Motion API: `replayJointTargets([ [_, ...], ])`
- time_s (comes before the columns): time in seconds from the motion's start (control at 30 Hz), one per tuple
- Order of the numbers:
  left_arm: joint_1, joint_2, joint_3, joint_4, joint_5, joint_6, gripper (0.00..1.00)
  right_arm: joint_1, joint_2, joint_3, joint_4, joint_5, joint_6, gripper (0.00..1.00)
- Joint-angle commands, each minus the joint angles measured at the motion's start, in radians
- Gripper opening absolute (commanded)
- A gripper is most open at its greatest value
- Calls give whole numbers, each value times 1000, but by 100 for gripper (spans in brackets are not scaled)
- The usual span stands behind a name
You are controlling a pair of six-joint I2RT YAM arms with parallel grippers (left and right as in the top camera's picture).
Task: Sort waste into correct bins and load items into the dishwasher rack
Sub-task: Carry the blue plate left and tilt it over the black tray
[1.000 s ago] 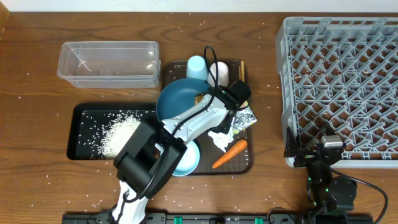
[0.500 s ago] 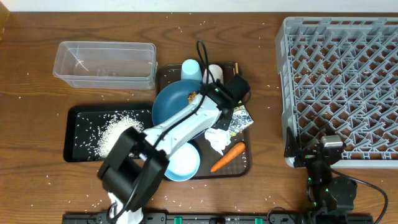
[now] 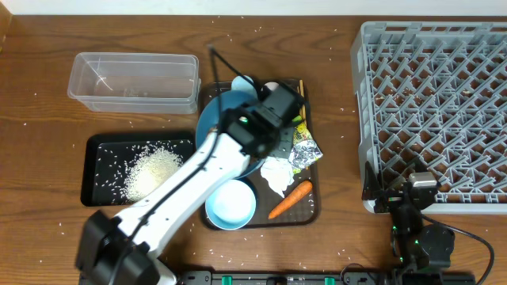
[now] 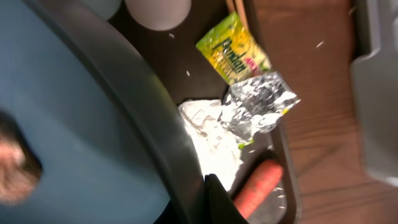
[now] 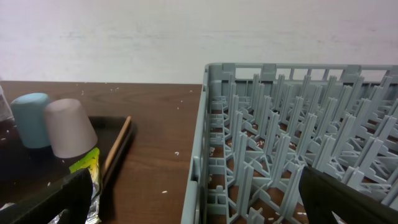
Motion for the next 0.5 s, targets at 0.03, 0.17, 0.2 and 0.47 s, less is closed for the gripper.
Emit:
replayJointTargets([
  [0.03,124,-44,-3,-3,170,-35,6,-12,-5,-1,-4,2,3,99],
  [0.17,294,-47,-6,-6,453,-10,6,-12,-5,-1,-4,2,3,100],
  [0.2,336,-47,-7,-7,526,10,6,-12,-5,-1,-4,2,3,99],
  [0.47,636,-47,-13,-140,919,243,6,-12,-5,-1,-4,2,3,99],
])
